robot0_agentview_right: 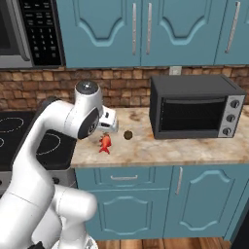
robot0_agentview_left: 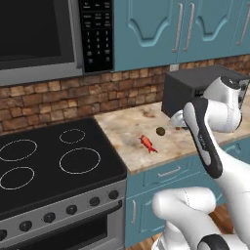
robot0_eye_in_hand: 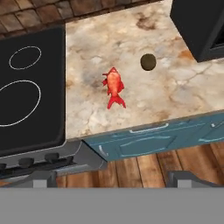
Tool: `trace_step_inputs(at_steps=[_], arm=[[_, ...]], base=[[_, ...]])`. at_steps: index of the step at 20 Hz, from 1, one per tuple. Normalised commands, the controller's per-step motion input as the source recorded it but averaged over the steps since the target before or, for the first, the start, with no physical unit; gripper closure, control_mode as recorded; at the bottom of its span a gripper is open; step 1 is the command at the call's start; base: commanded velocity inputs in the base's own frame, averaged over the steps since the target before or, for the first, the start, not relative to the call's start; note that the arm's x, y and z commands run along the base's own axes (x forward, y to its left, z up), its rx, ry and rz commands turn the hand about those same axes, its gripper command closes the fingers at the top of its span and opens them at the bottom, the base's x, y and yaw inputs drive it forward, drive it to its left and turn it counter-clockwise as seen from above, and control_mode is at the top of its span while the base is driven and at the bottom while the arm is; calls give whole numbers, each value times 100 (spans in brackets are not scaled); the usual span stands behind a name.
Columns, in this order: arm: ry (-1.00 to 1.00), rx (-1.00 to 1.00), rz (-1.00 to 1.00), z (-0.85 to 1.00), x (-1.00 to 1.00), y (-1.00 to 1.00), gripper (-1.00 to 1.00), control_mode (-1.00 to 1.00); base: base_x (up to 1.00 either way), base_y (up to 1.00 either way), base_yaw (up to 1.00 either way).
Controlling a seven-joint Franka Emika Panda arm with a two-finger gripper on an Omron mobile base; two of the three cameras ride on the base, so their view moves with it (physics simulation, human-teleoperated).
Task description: Open the fridge, remove the kiwi, sweet potato, and fish, and place them on any counter.
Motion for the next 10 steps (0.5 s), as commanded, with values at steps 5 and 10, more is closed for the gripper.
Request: trace_step_inputs(at_steps=[5,10], arm=[[0,0,-3,-6,-14,-4,-100,100],[0,0,0,0,0,0,-100,100]], base=[[-74,-1,-14],[-100,8,-46]])
